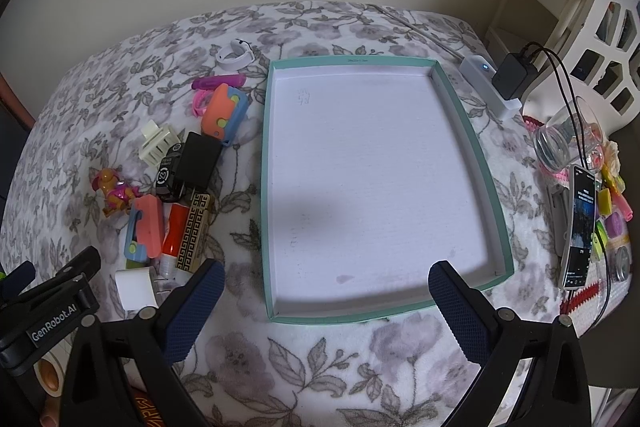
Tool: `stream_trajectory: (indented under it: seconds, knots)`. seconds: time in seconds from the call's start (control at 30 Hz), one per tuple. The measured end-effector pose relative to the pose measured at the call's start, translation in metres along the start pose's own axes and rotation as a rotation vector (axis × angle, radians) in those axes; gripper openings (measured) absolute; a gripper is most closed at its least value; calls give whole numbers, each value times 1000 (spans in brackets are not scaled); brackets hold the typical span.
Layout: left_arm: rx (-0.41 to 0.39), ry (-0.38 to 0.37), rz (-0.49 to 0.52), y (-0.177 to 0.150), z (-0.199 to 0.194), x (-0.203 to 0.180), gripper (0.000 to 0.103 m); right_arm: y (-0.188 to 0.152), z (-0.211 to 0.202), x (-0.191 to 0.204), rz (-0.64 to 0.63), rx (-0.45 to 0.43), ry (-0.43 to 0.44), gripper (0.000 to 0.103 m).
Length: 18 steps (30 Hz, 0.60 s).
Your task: Organize rigid objects
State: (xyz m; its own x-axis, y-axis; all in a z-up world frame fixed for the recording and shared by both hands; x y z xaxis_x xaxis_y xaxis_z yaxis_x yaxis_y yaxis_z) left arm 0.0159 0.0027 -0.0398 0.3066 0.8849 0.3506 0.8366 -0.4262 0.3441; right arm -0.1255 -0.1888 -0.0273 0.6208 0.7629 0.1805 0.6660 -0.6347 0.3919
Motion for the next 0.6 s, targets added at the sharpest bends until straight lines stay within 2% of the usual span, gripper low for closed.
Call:
stream_trajectory:
  seconds: [0.6]
  knots:
    - [-1,1,0,0,-1,-1,103,0,1,0,-1,2,-1,103]
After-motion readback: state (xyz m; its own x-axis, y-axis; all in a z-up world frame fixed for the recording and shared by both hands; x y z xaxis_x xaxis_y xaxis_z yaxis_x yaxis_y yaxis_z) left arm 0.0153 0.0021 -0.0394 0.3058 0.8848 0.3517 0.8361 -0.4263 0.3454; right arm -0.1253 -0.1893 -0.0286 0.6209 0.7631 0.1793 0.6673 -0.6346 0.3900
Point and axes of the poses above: each gripper's, at about its wrist camera, not at the fingertips, and z roughly the way its jaws point, x to its left, y to its top, the point moved 4 cm from there along z, roughly the way its jaws point, and after that the axes turned 12 degrees about y, right-handed, at the moved point
